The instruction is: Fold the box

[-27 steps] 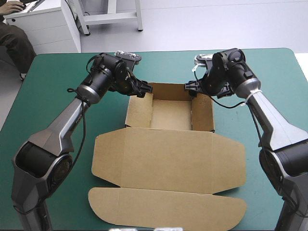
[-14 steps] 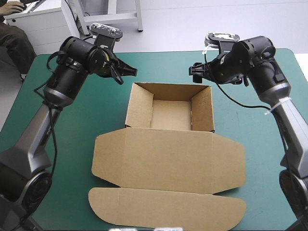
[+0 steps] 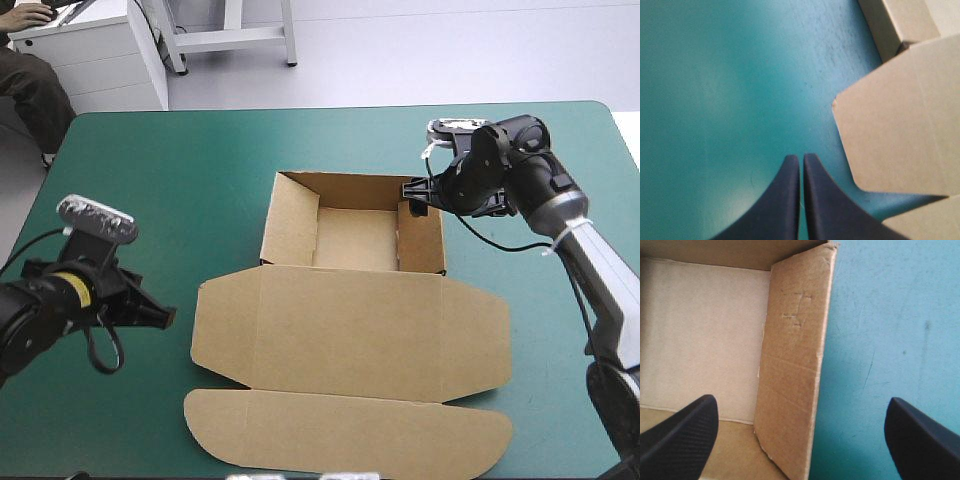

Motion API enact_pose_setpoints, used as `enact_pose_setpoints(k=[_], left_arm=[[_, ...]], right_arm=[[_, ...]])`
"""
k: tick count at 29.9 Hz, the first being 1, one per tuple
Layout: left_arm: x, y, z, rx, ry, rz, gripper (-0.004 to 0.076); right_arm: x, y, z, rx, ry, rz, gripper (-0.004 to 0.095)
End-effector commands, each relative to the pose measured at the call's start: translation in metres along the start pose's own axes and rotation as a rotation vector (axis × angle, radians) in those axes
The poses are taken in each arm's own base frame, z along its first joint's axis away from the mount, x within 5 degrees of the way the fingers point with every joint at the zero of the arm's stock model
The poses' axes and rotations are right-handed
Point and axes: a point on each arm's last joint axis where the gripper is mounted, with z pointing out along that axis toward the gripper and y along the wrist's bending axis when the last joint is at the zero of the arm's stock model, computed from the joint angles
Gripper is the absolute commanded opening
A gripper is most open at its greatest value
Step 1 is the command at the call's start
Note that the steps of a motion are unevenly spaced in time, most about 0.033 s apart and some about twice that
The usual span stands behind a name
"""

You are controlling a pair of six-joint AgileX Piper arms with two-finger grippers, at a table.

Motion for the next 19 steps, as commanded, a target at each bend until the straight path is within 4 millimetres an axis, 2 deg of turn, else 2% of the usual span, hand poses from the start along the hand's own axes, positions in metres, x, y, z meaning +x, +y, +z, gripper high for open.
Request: enact_pose_setpoints(k=[1, 6, 11, 19], left_arm=[[0.024, 0.003, -0.005, -0.001, -0.077, -0.004, 0.0], [0.064, 0.003, 0.001, 0.014, -0.091, -0.015, -0.001], [0.096, 0.005, -0.003, 0.034, -0.162, -0.045, -0.001], [0.123, 0.009, -0.022, 0.062, -0.298, -0.074, -0.001]], right_arm=[[-0.008, -0.001, -0.001, 0.009, -0.052, -0.009, 0.0832], [-0.012, 0.0, 0.036, 0.028, 0.016, 0.03, 0.0832], [-0.012, 0.0, 0.059, 0.043, 0.059, 0.048, 0.0808], [-0.009, 0.0, 0.081, 0.046, 0.094, 0.065, 0.073]])
